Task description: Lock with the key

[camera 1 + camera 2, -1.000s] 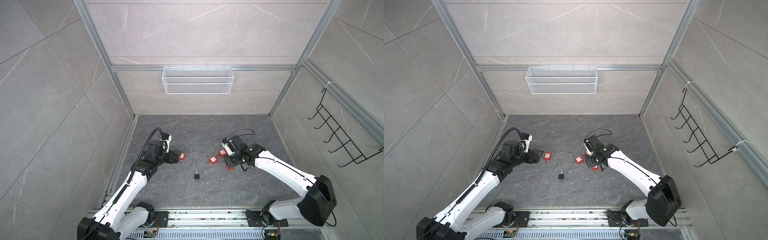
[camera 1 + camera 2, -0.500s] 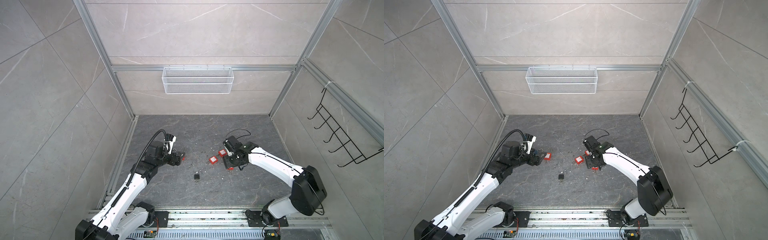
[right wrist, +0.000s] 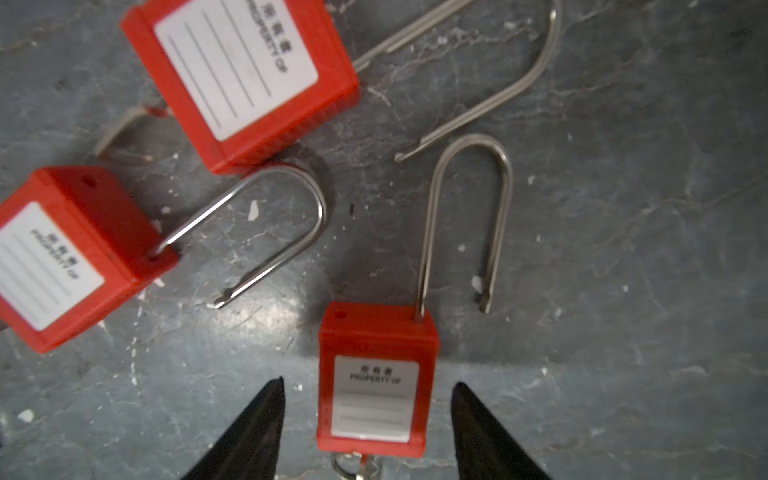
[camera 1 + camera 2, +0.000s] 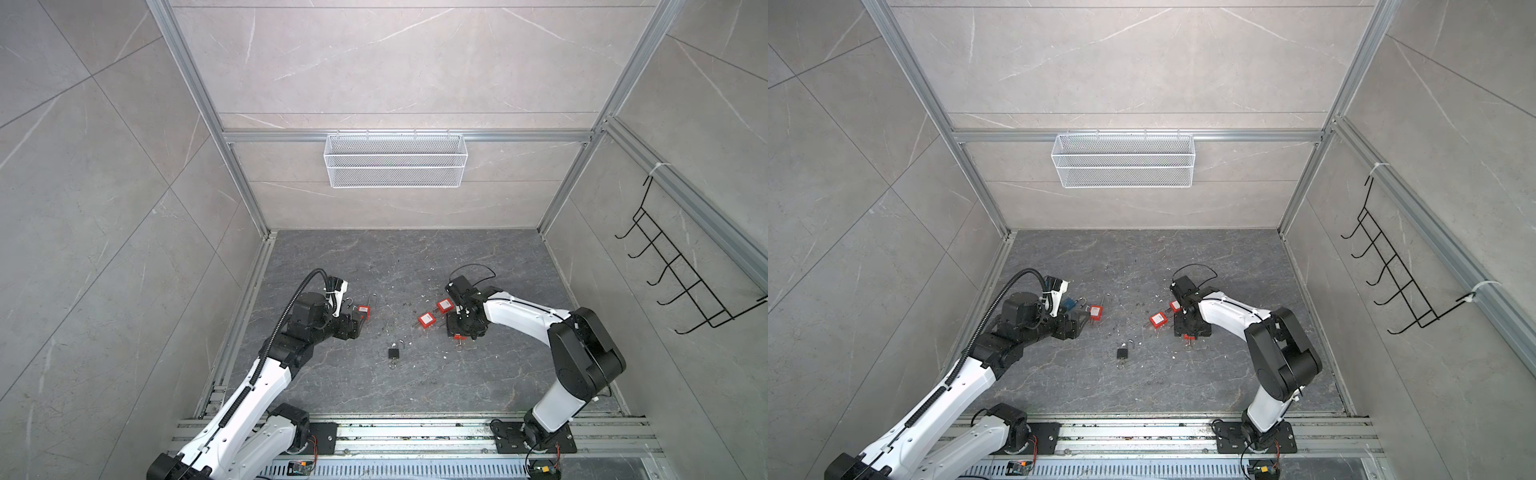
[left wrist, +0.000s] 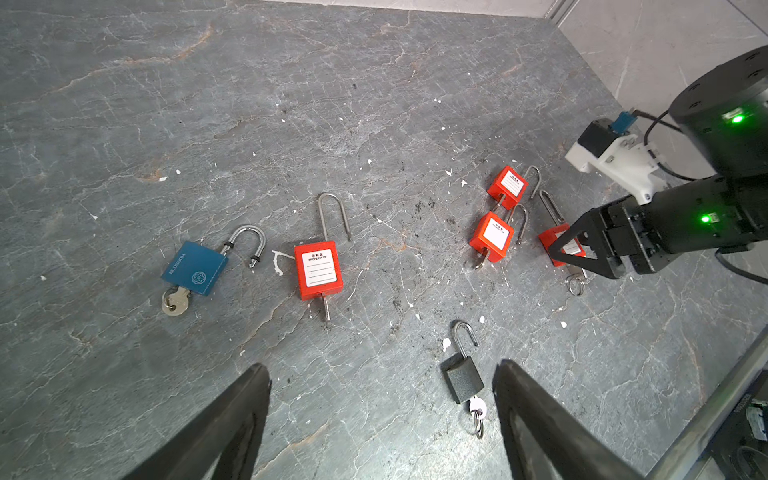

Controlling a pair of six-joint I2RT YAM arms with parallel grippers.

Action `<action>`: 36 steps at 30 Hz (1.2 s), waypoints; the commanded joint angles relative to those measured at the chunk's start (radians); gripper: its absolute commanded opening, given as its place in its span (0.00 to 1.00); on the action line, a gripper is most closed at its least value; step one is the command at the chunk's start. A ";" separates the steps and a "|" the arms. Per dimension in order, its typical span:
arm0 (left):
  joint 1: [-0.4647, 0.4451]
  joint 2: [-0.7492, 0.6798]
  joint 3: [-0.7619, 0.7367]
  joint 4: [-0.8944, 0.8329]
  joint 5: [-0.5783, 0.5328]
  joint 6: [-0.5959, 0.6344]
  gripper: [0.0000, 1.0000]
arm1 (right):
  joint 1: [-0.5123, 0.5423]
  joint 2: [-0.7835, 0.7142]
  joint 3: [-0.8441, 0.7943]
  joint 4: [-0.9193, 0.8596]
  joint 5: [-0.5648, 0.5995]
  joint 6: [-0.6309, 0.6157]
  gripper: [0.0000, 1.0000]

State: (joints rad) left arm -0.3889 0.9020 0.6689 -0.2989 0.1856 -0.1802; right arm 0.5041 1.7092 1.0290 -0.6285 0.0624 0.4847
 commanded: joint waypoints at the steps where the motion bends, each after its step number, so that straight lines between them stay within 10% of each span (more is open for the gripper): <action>1: -0.008 0.015 0.009 0.039 -0.011 -0.022 0.86 | -0.007 0.034 -0.007 0.027 -0.011 0.021 0.62; 20: -0.029 0.049 0.047 0.043 -0.009 -0.006 0.84 | 0.005 -0.106 0.019 -0.089 0.016 -0.146 0.36; 30: -0.031 0.031 0.078 0.080 0.125 0.270 0.77 | 0.131 -0.365 0.114 -0.265 -0.083 -0.628 0.33; 36: -0.032 0.040 0.125 0.044 0.422 0.474 0.64 | 0.214 -0.461 0.112 -0.288 -0.102 -0.929 0.33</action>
State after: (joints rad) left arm -0.4168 0.9524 0.7448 -0.2646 0.4026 0.1341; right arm 0.6880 1.2888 1.1313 -0.8673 -0.0059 -0.2207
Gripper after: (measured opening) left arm 0.639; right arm 0.420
